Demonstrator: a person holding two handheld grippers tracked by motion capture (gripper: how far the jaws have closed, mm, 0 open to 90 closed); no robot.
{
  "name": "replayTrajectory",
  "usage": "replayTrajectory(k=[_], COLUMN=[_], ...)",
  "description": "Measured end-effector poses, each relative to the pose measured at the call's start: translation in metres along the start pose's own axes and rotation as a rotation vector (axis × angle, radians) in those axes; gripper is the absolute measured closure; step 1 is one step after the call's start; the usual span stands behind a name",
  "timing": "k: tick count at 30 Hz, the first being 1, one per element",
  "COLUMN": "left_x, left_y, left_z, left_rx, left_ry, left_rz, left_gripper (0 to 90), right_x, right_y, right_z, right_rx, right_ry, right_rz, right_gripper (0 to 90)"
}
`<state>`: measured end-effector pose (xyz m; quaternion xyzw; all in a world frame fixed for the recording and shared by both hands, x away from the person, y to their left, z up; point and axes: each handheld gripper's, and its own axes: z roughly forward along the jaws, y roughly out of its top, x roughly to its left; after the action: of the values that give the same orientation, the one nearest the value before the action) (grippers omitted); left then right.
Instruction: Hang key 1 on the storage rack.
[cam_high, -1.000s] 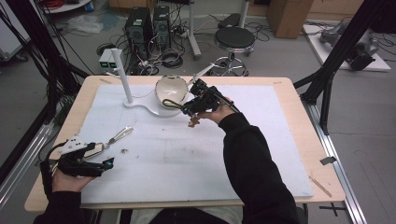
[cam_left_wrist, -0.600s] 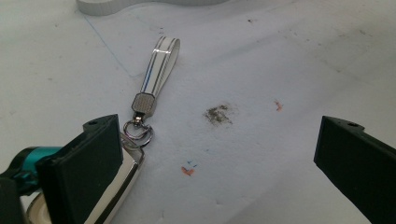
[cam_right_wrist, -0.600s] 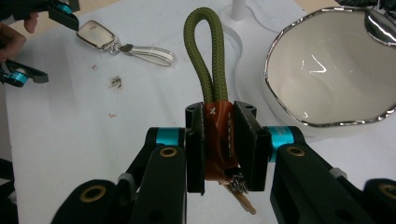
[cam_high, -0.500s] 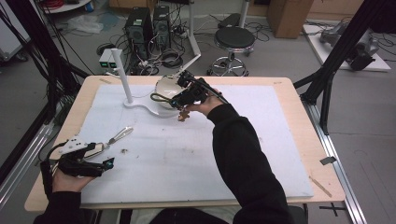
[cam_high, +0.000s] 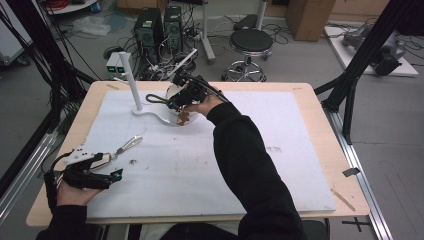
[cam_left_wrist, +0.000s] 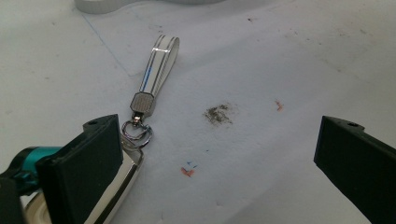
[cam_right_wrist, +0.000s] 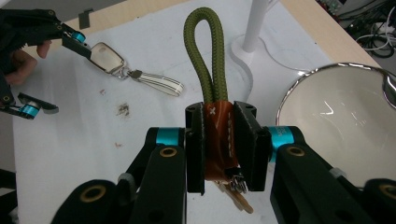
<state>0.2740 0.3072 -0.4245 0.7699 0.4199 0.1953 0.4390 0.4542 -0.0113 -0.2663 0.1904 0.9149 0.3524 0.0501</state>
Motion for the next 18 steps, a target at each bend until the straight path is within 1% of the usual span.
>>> replayTrajectory(k=[2, 4, 6, 10, 12, 18], left_x=[0.001, 0.001, 0.001, 0.002, 0.003, 0.004], left_y=[0.000, 0.000, 0.000, 0.000, 0.000, 0.000], left_z=[0.000, 0.000, 0.000, 0.000, -0.001, 0.001], left_rx=[0.002, 0.003, 0.001, -0.004, -0.011, -0.007], left_ry=[0.000, 0.001, 0.002, 0.000, -0.002, -0.007], left_rz=[0.002, 0.004, -0.003, -0.003, -0.007, -0.011], left_gripper=[1.7, 1.7, 1.7, 1.7, 1.7, 1.7], right_x=[0.001, 0.002, 0.002, 0.001, 0.001, 0.001], right_y=[0.005, 0.010, 0.015, 0.023, 0.028, 0.043], right_z=[0.002, 0.003, 0.004, 0.007, 0.009, 0.012], right_rx=[0.008, 0.004, 0.001, 0.009, 0.017, 0.005], right_ry=[0.003, 0.006, 0.001, -0.007, -0.013, -0.012], right_rz=[-0.012, -0.020, -0.026, -0.015, -0.019, -0.029], right_gripper=[74.9, 74.8, 74.8, 74.8, 74.8, 74.8])
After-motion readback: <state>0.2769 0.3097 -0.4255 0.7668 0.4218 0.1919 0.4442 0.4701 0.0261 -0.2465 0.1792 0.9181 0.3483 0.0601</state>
